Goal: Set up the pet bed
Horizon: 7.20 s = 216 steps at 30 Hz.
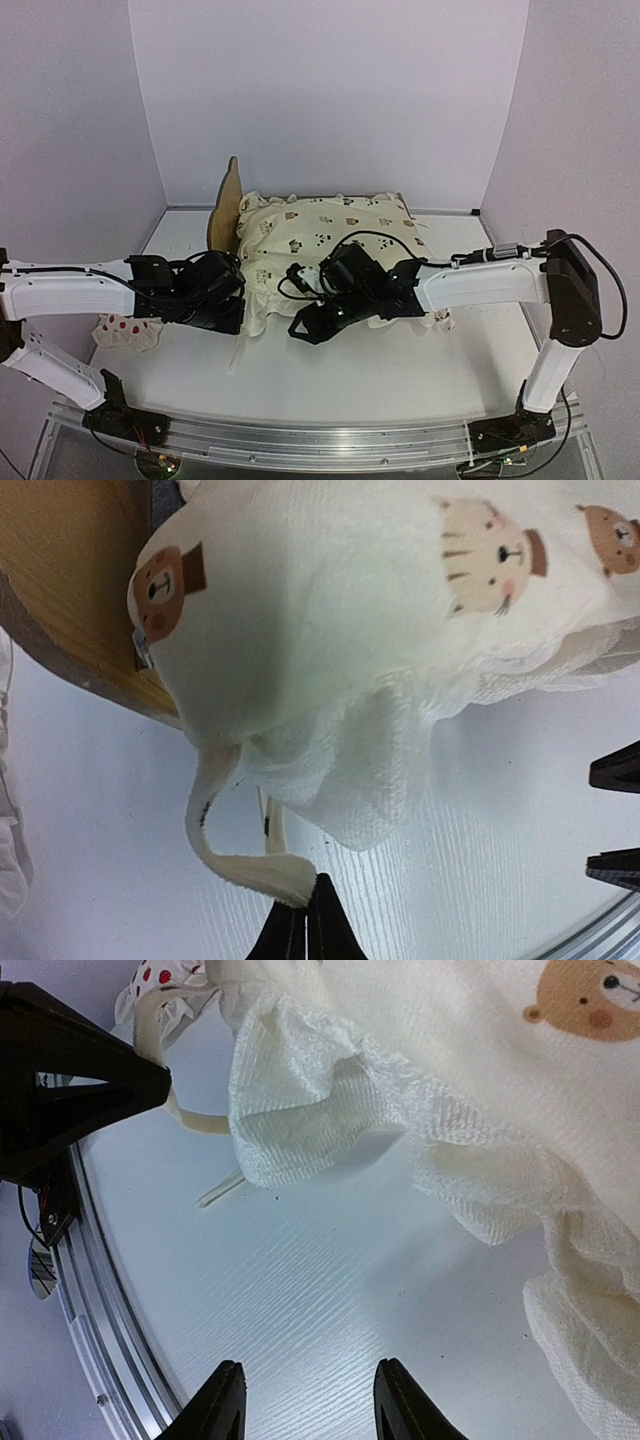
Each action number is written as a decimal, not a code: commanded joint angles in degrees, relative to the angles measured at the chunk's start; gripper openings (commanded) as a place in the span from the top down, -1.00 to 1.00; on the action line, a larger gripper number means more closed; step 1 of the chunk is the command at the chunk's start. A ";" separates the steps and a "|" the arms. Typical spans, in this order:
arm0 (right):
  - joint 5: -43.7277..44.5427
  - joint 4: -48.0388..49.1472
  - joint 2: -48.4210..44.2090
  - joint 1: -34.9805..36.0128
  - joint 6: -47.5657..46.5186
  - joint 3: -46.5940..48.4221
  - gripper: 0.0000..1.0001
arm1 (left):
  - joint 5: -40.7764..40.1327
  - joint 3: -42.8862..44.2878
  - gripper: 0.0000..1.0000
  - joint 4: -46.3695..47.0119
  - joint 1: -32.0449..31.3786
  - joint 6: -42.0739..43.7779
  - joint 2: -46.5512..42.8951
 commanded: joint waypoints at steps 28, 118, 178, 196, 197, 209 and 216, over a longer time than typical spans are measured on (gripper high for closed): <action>2.59 5.81 18.05 5.01 5.00 12.48 0.17 | 5.57 -10.94 -0.03 -2.88 -1.61 -11.61 -6.50; 37.43 15.74 20.25 16.61 -3.37 13.42 1.00 | 0.69 -17.44 0.44 15.68 8.13 -2.06 -10.19; 3.58 28.26 40.75 3.10 -2.35 34.53 1.00 | 20.06 -23.02 0.58 30.67 24.33 7.54 -6.40; -3.28 31.32 40.89 3.12 -3.25 34.07 1.00 | 17.07 -25.04 0.53 25.45 28.32 1.75 -11.98; -3.59 31.49 40.85 3.10 -3.35 33.78 1.00 | 18.12 -25.28 0.53 26.13 28.82 0.83 -11.85; -4.40 34.50 39.99 3.09 -3.08 31.15 1.00 | 37.04 -31.47 0.36 40.94 37.39 -5.49 -8.68; -4.51 36.62 39.01 3.08 -3.35 29.45 1.00 | 40.40 -31.88 0.37 44.77 37.90 -6.21 -5.94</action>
